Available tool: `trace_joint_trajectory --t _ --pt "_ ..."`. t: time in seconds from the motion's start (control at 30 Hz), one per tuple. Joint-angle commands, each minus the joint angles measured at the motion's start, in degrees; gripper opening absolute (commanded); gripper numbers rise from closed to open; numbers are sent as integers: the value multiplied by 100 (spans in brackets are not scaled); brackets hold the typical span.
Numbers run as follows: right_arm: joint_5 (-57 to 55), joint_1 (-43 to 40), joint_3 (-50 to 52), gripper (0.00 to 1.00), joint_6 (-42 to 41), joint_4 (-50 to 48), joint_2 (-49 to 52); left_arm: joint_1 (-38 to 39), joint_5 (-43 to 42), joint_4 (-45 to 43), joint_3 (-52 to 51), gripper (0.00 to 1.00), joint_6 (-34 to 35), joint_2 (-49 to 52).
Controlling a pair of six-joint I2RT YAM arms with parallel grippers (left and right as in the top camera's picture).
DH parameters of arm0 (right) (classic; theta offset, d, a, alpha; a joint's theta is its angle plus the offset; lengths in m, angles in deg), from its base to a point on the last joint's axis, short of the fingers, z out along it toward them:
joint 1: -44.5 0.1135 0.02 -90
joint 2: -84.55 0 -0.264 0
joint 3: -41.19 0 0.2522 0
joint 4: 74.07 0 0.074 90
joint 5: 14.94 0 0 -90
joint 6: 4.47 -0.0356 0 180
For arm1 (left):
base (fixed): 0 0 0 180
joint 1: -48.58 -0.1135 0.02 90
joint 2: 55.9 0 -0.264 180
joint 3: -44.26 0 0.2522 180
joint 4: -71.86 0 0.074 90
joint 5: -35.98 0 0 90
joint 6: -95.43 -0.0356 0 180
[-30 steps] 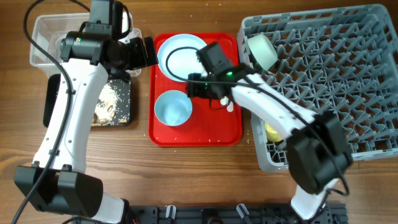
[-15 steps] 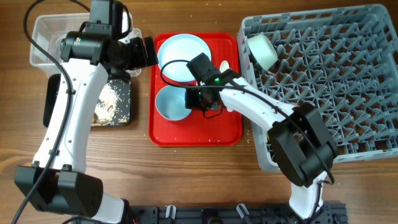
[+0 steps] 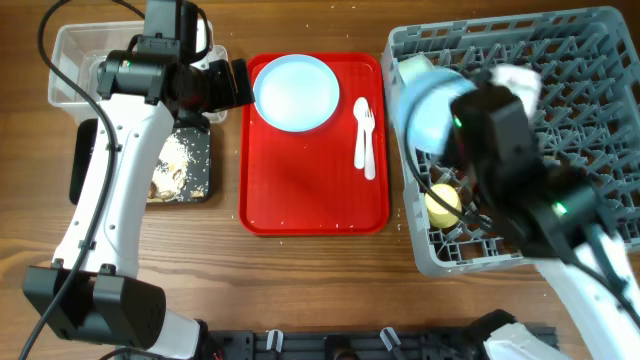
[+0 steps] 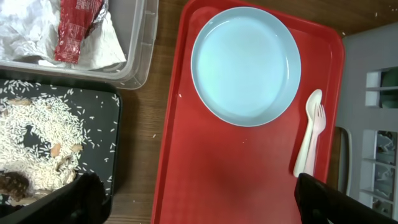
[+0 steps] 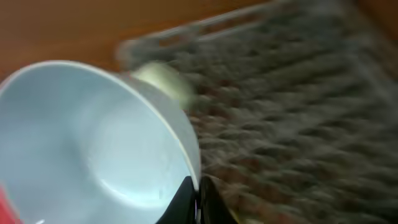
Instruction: Sort waste into correct bins and load items into the dishwasher rack
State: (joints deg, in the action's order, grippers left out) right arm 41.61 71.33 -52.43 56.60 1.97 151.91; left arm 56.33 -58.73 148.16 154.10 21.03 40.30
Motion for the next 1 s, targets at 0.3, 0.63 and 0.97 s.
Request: trace_joint_trajectory --t 0.3,0.63,0.97 --pt "-3018 9 7 4 2782 564 2629 -20 31 -15 57 100 -13 -61" --pt "-3469 9 9 4 2898 409 3348 -20 31 -15 57 100 -13 -61" --pt "-3442 -35 11 5 3047 140 3696 -20 31 -15 57 100 -13 -61"
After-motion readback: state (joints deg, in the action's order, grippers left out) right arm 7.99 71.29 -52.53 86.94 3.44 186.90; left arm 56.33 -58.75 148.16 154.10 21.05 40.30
